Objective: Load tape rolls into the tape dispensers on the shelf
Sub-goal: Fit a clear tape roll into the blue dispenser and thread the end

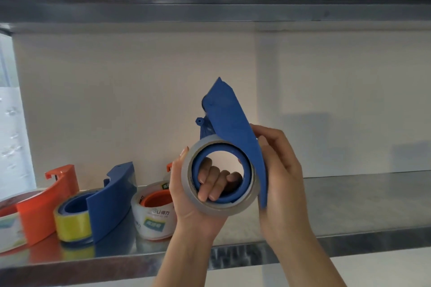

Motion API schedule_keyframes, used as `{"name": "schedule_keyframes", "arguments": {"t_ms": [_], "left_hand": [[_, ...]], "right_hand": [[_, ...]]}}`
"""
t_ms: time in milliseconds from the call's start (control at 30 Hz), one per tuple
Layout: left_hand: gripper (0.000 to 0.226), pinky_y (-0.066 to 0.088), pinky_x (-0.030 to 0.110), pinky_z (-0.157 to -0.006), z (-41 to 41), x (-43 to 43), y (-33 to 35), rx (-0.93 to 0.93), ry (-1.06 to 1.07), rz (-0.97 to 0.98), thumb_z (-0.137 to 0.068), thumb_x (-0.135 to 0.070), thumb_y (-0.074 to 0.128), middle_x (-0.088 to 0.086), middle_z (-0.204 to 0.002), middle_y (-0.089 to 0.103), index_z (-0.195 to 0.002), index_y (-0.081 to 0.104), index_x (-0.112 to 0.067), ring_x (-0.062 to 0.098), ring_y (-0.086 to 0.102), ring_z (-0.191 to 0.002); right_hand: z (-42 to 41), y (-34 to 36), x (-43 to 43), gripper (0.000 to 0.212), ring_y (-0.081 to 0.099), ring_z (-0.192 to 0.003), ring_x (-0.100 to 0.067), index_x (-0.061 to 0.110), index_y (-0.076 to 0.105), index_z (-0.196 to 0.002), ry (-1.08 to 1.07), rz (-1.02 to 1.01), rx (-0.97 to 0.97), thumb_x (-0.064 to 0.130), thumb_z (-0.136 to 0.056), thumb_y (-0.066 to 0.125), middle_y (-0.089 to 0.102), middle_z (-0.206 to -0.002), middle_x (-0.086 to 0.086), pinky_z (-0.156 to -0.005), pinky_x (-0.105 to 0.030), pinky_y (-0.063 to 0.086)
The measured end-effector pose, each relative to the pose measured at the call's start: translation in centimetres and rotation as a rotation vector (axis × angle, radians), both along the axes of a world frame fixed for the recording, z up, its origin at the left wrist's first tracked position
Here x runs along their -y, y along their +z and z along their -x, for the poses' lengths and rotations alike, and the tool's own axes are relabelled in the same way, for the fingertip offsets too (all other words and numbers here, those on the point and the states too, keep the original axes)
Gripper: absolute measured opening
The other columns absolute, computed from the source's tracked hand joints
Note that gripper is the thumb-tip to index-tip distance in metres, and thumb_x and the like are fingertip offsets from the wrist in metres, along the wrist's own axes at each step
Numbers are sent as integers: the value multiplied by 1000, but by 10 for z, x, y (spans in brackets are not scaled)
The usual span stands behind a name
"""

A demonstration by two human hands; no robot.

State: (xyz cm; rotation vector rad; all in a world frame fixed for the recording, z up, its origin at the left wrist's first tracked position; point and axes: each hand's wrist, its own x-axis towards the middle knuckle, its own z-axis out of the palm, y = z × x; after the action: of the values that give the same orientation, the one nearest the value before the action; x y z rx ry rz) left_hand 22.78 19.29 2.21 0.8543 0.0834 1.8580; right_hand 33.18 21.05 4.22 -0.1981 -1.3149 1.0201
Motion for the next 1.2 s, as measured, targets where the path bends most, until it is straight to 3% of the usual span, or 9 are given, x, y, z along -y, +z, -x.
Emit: {"name": "schedule_keyframes", "arguments": {"t_ms": [133,233,433,567,700,800,933,1067,1200], "left_hand": [[59,50,21,-55,-3,-1,4,40,-49,7,-89,-46,38,-6,-28,41,-40,50,-17,7,39,-29],[53,48,19,-47,-5,-1,11,53,-25,69,-82,-48,48,-5,-29,38,-39,47,-16,9,37,-29],[41,52,25,-54,-8,-2,9,-148,113,187,-75,-52,54,-1,-52,60,-58,67,-16,10,58,-48],[60,54,30,-70,-1,-7,6,-359,356,272,-62,-61,56,1,-82,74,-98,69,-16,14,71,-76],[62,53,38,-89,3,-3,4,-442,354,228,-77,-58,47,5,-115,70,-117,63,-13,20,65,-108],[51,51,39,-92,6,-1,0,-462,332,156,-75,-47,65,3,-119,68,-116,65,-16,16,61,-115],[59,47,39,-100,11,6,-3,-465,317,102,-74,-41,58,7,-125,64,-124,58,-9,17,57,-121],[61,47,33,-99,15,6,-2,-445,337,95,-77,-42,57,9,-129,61,-127,56,-7,18,56,-122],[60,47,38,-100,20,6,-3,-428,366,100,-81,-41,55,9,-132,59,-130,52,-6,20,54,-124]], "right_hand": [[3,-19,0,56,50,-127,-16,24,48,-133,39,-133,67,59,-89,44,56,-133,3,-105,-40,40],[6,-23,0,77,44,-132,-17,20,36,-141,24,-195,124,68,-83,46,49,-140,0,-108,-33,39],[14,-33,-9,36,60,-104,0,34,48,-125,-145,-64,-21,43,-91,44,60,-118,8,-81,-13,48],[11,-34,-18,35,59,-95,1,30,49,-122,-274,-16,-71,36,-89,39,57,-118,-2,-77,-10,46],[10,-34,-22,35,59,-95,0,26,51,-120,-298,5,-84,35,-89,39,56,-119,-6,-77,-9,46],[10,-36,-24,39,58,-103,-3,24,50,-124,-279,-7,-32,42,-90,42,58,-121,-2,-84,-13,47],[4,-38,-24,67,53,-121,-13,27,42,-133,-68,-98,48,65,-79,55,54,-130,2,-99,-28,46],[-3,-40,-20,78,40,-135,-20,20,31,-144,89,-163,118,66,-84,48,45,-142,-3,-113,-46,30],[-10,-41,-20,84,24,-144,-14,23,20,-149,149,-133,224,68,-83,46,31,-154,4,-118,-49,18]]}}
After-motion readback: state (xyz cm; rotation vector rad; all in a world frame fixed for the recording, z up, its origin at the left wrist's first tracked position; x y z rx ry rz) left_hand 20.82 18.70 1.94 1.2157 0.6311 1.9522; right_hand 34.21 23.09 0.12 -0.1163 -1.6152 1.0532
